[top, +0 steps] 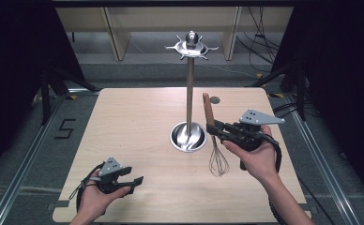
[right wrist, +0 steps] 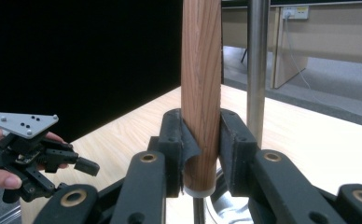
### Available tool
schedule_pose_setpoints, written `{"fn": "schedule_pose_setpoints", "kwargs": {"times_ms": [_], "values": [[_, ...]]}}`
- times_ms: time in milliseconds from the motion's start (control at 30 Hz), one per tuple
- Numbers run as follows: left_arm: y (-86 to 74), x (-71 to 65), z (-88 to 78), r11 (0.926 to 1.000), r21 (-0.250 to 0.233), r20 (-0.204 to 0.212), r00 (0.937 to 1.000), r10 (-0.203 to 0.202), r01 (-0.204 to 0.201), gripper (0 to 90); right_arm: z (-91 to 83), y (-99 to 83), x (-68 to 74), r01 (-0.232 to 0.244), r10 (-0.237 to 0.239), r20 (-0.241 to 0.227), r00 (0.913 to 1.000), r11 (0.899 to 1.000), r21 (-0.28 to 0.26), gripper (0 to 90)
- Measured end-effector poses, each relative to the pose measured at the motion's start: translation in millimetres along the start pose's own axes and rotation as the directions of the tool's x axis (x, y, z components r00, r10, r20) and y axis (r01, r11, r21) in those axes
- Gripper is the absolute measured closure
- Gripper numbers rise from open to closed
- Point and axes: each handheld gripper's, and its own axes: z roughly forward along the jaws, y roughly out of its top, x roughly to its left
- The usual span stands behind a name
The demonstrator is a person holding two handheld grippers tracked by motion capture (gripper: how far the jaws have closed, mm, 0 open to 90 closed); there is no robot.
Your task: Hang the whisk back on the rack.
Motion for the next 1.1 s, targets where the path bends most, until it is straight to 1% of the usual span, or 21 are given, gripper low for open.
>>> {"fn": "schedule_pose_setpoints", "kwargs": {"times_ms": [33,200,267,300,333,367,433,533,567,700,733,767,800,833,900,933,967,1000,1033,1067,1100], "values": [[-0.3,-0.7,0.8,0.9999,-0.009,0.001,1.0000,-0.007,0.007,36.7,1.1,2.0,-0.3,0.008,-0.008,0.000,1.0000,1.000,-0.002,73.4],[-0.1,-0.5,0.2,1.0000,-0.006,0.002,1.0000,-0.007,0.007,36.6,3.1,6.5,0.8,0.018,-0.018,-0.005,0.9998,1.000,-0.007,73.4],[-0.1,0.6,-0.7,1.0000,0.005,-0.001,1.0000,0.006,-0.006,36.6,4.2,8.3,1.3,0.025,-0.025,-0.002,0.9997,1.000,-0.012,73.4],[-0.3,-0.6,0.2,0.9999,-0.009,0.002,1.0000,-0.008,0.008,36.6,5.0,9.2,2.5,0.014,-0.014,-0.005,0.9999,1.000,-0.015,73.4],[-0.3,-0.7,0.1,0.9999,-0.007,-0.001,1.0000,-0.008,0.008,36.6,5.8,10.3,2.2,0.030,-0.030,-0.003,0.9995,0.999,-0.016,73.4],[-0.3,-0.5,0.2,0.9999,-0.009,0.003,1.0000,-0.007,0.008,36.6,6.0,11.1,3.0,0.025,-0.025,0.001,0.9997,1.000,-0.009,73.4],[-0.2,0.6,-1.2,0.9999,0.003,-0.007,0.9999,0.011,-0.011,36.7,8.1,13.4,2.9,0.034,-0.034,-0.001,0.9994,0.999,-0.016,73.4],[-0.3,0.8,-1.1,1.0000,0.002,-0.003,1.0000,0.008,-0.008,36.6,9.0,14.5,3.4,0.025,-0.025,-0.004,0.9997,1.000,-0.019,73.4],[-0.3,0.8,-1.1,1.0000,0.003,-0.002,1.0000,0.007,-0.007,36.7,10.5,16.2,2.7,0.046,-0.046,-0.002,0.9989,0.999,-0.024,73.4],[-0.2,0.6,-1.1,1.0000,0.001,-0.005,0.9999,0.009,-0.009,36.6,11.7,18.4,4.4,0.034,-0.035,-0.007,0.9994,0.999,-0.024,73.4],[-0.2,0.7,-1.1,1.0000,0.001,-0.003,1.0000,0.008,-0.008,36.6,12.1,19.4,2.8,0.065,-0.065,0.004,0.9979,0.997,-0.032,73.4],[-0.5,0.5,-1.1,1.0000,0.001,-0.002,1.0000,0.001,-0.001,36.6,12.3,20.4,4.1,0.048,-0.048,0.001,0.9989,0.999,-0.023,73.4],[-0.5,0.5,-1.1,1.0000,0.001,-0.002,1.0000,0.001,-0.001,36.7,12.3,20.4,4.1,0.048,-0.048,0.001,0.9989,0.999,-0.023,73.4],[-0.4,0.8,-1.5,1.0000,0.001,-0.004,1.0000,0.006,-0.006,36.6,13.8,21.4,4.2,0.045,-0.045,0.010,0.9990,0.998,-0.037,73.4],[-0.4,0.8,-1.6,1.0000,0.001,-0.004,1.0000,0.007,-0.007,36.6,15.3,22.0,2.7,0.057,-0.057,-0.003,0.9983,0.997,-0.042,73.4],[-0.4,0.8,-1.6,1.0000,0.001,-0.004,1.0000,0.007,-0.007,36.6,14.1,22.7,4.8,0.030,-0.030,0.000,0.9996,0.999,-0.025,73.4],[-0.8,0.0,-1.1,0.9999,0.000,0.000,0.9999,-0.012,0.012,36.6,15.2,24.7,4.4,0.046,-0.046,0.000,0.9990,0.998,-0.035,73.4],[-0.8,0.0,-1.1,0.9999,0.000,0.000,0.9999,-0.012,0.012,36.6,15.2,24.7,4.4,0.046,-0.046,0.000,0.9990,0.998,-0.035,73.4],[-0.3,0.8,-1.8,1.0000,0.004,-0.002,1.0000,0.008,-0.008,36.6,16.0,26.8,4.3,0.054,-0.054,0.005,0.9985,0.998,-0.033,73.4],[-0.3,0.8,-1.8,1.0000,0.004,-0.001,1.0000,0.008,-0.008,36.6,15.9,27.8,5.1,0.045,-0.045,0.005,0.9990,0.998,-0.034,73.4],[-0.3,0.7,-1.6,1.0000,0.002,-0.003,1.0000,0.007,-0.007,36.6,17.2,28.8,5.0,0.051,-0.051,-0.003,0.9987,0.998,-0.041,73.4]]}}
